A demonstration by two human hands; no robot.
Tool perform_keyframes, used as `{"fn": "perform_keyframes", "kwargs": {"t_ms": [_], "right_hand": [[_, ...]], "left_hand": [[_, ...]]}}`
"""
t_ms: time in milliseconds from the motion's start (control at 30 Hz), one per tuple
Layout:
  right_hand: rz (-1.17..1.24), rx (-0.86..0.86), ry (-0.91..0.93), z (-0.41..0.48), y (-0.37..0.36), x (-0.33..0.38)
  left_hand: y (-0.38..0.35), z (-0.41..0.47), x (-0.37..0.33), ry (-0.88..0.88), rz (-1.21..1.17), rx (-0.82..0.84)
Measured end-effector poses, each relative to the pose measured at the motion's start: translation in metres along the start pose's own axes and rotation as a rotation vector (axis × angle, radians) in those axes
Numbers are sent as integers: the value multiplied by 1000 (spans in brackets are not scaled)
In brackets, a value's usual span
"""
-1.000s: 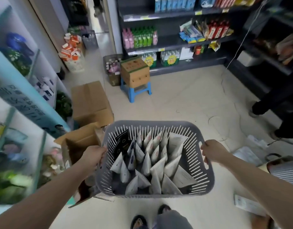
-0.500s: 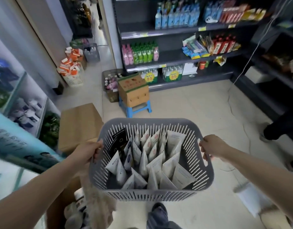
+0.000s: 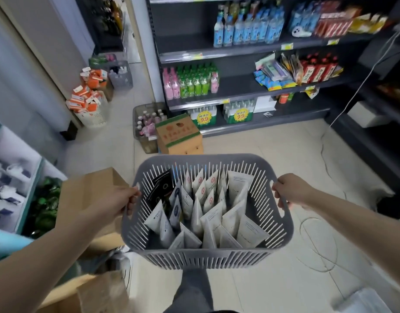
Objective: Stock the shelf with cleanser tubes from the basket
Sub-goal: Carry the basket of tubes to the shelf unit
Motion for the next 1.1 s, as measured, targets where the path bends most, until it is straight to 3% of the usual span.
{"fn": "perform_keyframes", "kwargs": {"t_ms": [633,1100], "right_hand": [[-63,60,73,300,90,182],[-159,213,161,538,105,313]], "left_hand": [[5,244,-209,10,-31,-110],[11,420,-276,157,-124,-217]]}}
Point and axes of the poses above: each hand's wrist, its own z-axis towards the middle knuckle, its own y-axis out of the back of the hand, x = y × z, the point moved 10 cm from there along z, towards the middle knuckle, and after that the axes turned 5 degrees about -z, right-handed, at the moved point
